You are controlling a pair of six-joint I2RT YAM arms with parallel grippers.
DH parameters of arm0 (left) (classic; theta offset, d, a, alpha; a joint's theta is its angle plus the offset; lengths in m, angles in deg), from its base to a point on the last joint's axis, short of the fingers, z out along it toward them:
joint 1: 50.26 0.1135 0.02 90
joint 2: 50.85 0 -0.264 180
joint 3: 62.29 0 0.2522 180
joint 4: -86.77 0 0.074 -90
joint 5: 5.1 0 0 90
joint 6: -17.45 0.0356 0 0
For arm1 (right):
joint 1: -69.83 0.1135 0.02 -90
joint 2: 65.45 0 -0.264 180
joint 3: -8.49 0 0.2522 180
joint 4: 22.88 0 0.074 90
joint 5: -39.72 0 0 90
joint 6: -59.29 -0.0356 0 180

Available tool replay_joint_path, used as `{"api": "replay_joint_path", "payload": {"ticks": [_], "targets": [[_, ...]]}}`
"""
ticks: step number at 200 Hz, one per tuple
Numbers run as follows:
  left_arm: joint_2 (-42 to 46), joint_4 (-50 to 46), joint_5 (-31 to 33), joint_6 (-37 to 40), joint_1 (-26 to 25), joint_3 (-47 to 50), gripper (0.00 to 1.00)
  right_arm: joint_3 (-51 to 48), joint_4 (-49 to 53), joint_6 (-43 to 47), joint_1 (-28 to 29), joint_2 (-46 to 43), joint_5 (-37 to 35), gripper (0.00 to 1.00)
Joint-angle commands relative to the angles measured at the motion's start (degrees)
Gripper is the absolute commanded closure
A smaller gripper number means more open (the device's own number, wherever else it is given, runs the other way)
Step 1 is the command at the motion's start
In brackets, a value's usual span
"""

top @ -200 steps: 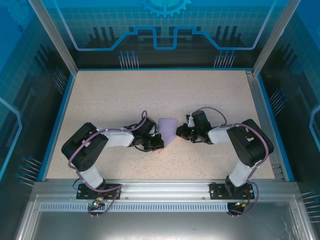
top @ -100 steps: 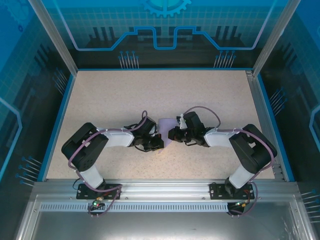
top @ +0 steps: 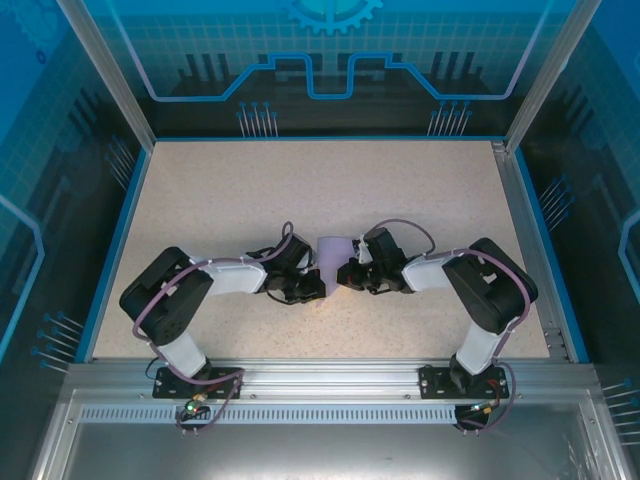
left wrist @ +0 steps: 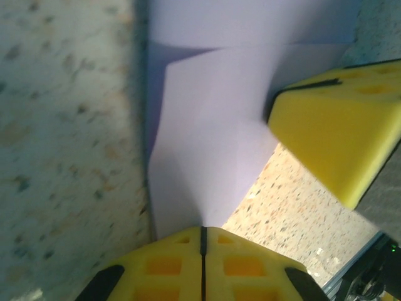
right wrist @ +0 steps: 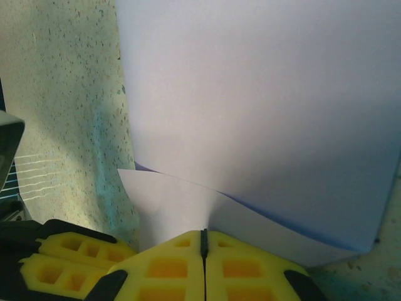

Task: Fold a paper plane with a square sheet of paper (pick it up from the middle)
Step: Third fold the triangle at the center of the table.

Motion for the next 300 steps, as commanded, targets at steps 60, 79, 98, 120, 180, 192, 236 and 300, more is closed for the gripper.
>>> {"api": "replay_joint_path", "payload": {"ticks": [60, 79, 98, 120, 180, 192, 236, 300], "targets": [[1.8, 7.2, -7.1, -8.6, 0.2, -0.2, 0.83, -0.8, 3.1, -0.2, -0.3, 2.6, -2.8, 0.95], [-0.6, 7.0, -8.1, -8.6, 0.3, -0.1, 0.83, -0.5, 3.7, -0.2, -0.3, 2.9, -3.1, 0.95], [-1.8, 3.4, -6.0, -8.0, 0.2, 0.3, 0.84, -0.5, 4.3, -0.1, -0.4, 2.9, -3.3, 0.95], [-2.1, 1.4, -4.8, -8.0, 0.4, 1.8, 0.85, -0.5, 4.5, 0.0, -0.3, 2.6, -3.5, 0.95], [3.2, -3.6, -1.2, -7.7, 0.6, 6.9, 0.86, -0.6, 5.2, 0.3, -0.4, 2.4, -3.9, 0.94], [4.4, -3.9, -0.7, -7.7, 0.7, 7.8, 0.86, -0.5, 4.9, 0.2, -0.4, 2.5, -3.8, 0.94], [11.8, -4.8, 1.6, -7.0, 1.0, 6.3, 0.84, -0.1, 4.6, -0.4, -0.4, 0.9, -2.9, 0.92], [2.3, -10.5, 6.0, -0.2, 1.6, -9.0, 0.85, 2.2, 8.3, -1.5, -1.8, -6.3, -4.0, 0.86]]}}
